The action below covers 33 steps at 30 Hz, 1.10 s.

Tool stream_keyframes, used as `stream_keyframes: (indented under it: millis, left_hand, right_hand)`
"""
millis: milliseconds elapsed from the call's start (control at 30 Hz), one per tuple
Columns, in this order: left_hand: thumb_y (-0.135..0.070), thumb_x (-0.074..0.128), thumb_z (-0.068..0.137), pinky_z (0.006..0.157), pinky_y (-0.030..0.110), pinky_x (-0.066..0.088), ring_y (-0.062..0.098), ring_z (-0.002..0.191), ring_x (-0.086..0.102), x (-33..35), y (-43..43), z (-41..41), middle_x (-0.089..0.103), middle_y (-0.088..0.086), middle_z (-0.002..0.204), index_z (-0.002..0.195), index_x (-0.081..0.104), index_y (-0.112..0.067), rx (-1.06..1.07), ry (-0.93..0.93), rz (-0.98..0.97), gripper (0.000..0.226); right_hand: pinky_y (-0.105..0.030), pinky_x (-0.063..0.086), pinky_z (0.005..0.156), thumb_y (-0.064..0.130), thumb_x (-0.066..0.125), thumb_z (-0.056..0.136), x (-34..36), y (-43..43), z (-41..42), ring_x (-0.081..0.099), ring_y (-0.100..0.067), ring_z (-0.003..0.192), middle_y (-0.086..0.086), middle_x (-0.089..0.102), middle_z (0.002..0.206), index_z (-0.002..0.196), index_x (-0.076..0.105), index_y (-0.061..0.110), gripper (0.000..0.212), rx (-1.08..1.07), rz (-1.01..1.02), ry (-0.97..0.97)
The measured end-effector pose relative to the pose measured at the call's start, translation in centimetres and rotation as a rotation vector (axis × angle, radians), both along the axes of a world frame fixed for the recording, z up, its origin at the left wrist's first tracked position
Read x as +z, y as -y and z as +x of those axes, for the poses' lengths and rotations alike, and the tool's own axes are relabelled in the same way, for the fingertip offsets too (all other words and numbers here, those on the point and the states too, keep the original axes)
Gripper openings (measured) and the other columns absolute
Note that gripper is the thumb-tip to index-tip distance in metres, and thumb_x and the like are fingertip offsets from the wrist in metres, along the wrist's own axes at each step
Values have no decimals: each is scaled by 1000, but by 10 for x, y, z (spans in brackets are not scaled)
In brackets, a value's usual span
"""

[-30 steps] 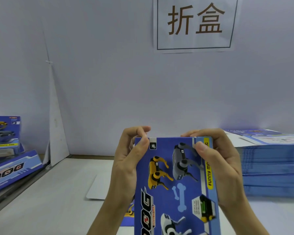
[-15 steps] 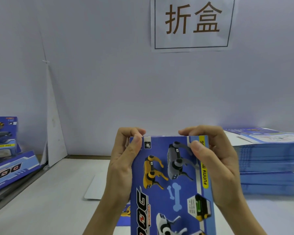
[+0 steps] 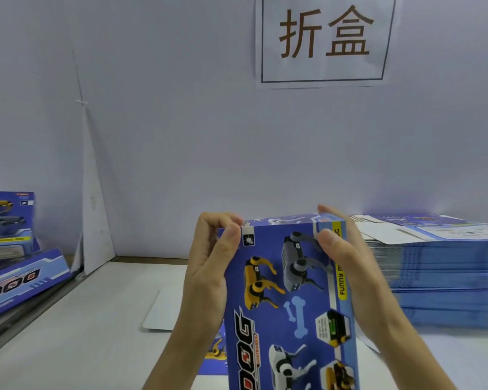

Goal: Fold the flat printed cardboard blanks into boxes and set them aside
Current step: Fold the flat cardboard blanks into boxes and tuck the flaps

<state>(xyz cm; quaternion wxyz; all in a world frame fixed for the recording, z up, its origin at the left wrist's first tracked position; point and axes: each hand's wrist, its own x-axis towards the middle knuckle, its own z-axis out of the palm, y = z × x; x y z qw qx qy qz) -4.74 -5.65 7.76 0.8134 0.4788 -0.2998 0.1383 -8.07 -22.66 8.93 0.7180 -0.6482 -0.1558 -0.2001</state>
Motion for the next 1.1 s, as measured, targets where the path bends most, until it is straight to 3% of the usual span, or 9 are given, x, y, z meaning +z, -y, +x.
stream_keyframes:
  millis: [133, 300, 467, 667, 767, 867, 933, 1000, 1100]
  left_hand:
    - [-38, 64, 76, 61, 33, 59, 21, 81, 72, 16, 2, 11, 71, 4, 102, 115, 56, -23, -13, -74, 44, 43]
    - [-70, 46, 72, 95, 50, 49, 25, 120, 58, 15, -17, 15, 64, 7, 126, 128, 54, -24, -45, -290, 204, 73]
    - [-78, 44, 70, 85, 57, 53, 39, 107, 65, 12, -34, 20, 64, 22, 121, 127, 61, -17, -410, -489, 50, 85]
    - [-51, 75, 55, 64, 48, 57, 28, 74, 72, 4, -18, 18, 70, 10, 76, 85, 75, -14, -283, -575, 83, 48]
    - [-14, 82, 52, 58, 36, 57, 20, 68, 67, 0, -12, 23, 65, 10, 80, 100, 60, -5, -195, -549, -74, 53]
    - [-11, 74, 56, 61, 33, 57, 18, 68, 61, -7, -15, 30, 56, 8, 79, 105, 47, -9, -204, -433, -160, 56]
    - [-12, 77, 53, 62, 32, 57, 21, 70, 61, -11, -18, 30, 55, 13, 82, 103, 51, -6, -283, -380, -127, 57]
    - [-16, 83, 44, 59, 30, 56, 21, 67, 61, -13, -20, 30, 57, 14, 77, 92, 56, -2, -323, -375, -44, 56]
    - [-35, 72, 52, 71, 30, 54, 20, 87, 67, -11, -28, 35, 70, 9, 100, 108, 59, -11, -192, -315, 267, 62]
  right_hand:
    - [-21, 54, 69, 44, 70, 64, 0, -3, -1, 70, -12, 87, 1, 73, 97, 113, 58, 22, 55, -122, -25, 270]
    - [-30, 43, 103, 42, 84, 59, 1, -3, -2, 42, -17, 128, 8, 40, 137, 132, 36, 48, 88, -480, -547, 630]
    - [-63, 28, 112, -1, 89, 58, -8, -11, 6, 9, -32, 149, -2, 20, 152, 131, 37, 40, 99, -574, -915, 677]
    - [-55, 11, 114, -11, 78, 54, -15, -18, 8, -2, -27, 151, -4, 6, 161, 141, 33, 37, 108, -485, -1203, 647]
    - [-33, 12, 117, 12, 60, 67, -16, -17, 5, -16, -7, 149, 11, -18, 161, 152, 12, 43, 103, -328, -991, 460]
    - [-25, 6, 118, 56, 51, 67, -15, -9, 7, -12, 9, 144, 26, -21, 158, 146, -11, 53, 101, -346, -557, 167]
    - [-35, 22, 117, 69, 61, 59, -10, -5, 11, 21, -1, 145, 17, 15, 161, 148, 0, 54, 109, -172, -219, -82]
    - [-37, 49, 98, 50, 70, 66, -13, 1, 16, 60, -10, 115, 8, 63, 125, 140, 38, 36, 82, 34, 16, -115]
    - [-20, 55, 68, 27, 72, 65, -13, 13, 16, 70, -9, 88, 9, 72, 94, 118, 53, 29, 56, -5, 9, 2]
